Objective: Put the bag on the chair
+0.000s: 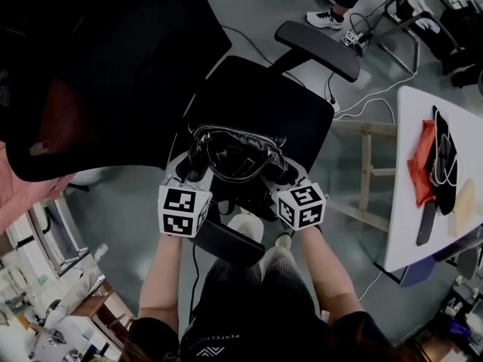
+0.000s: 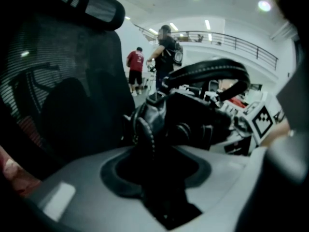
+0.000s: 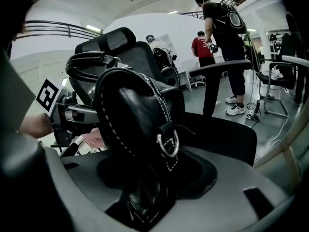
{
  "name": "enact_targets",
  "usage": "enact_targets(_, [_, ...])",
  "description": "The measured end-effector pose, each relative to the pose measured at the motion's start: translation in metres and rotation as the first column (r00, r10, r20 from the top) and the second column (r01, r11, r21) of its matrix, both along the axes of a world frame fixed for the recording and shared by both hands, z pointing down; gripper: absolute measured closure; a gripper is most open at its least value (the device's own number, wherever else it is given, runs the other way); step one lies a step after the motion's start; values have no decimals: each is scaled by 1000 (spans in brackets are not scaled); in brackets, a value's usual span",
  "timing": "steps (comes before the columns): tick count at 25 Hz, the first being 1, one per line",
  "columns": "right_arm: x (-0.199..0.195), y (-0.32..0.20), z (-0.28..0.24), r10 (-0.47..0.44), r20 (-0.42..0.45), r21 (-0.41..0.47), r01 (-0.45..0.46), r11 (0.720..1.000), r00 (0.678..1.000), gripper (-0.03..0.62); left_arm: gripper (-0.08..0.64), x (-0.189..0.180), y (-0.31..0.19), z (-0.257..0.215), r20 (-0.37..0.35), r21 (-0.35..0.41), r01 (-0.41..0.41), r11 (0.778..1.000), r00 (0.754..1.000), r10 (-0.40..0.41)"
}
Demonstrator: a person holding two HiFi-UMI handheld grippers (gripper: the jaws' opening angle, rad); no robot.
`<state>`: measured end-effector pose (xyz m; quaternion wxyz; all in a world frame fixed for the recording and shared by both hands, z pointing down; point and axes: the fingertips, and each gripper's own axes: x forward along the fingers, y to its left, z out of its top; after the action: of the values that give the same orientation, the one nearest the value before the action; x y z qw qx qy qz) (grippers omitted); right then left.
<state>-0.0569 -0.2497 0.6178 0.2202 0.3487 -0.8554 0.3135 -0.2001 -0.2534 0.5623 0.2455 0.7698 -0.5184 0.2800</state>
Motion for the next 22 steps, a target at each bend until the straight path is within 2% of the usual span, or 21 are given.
enact_targets(2, [2, 1, -1, 2, 5, -12, -2, 1000, 1000, 363, 378, 0, 0, 0, 7, -6, 4, 1000, 1000, -4])
enact_targets(5, [5, 2, -3, 6, -3, -21, -6, 1000, 1000, 349, 336, 2, 1, -1, 5, -23, -3, 1000, 1000, 3])
enact_targets(10, [13, -1, -8, 48, -10, -24, -48, 999, 999, 322, 324, 4, 2, -5, 4, -18, -7, 1000, 1000, 7])
enact_targets(14, [22, 1, -14, 79, -2, -31, -79, 996, 997, 322, 316, 4, 1, -10, -3, -6, 4, 1000, 1000, -4])
enact_targets(22, [34, 17, -27, 77, 4, -21, -77, 997, 997, 325, 316, 13, 9, -21, -7, 15, 22, 1000, 1000, -22])
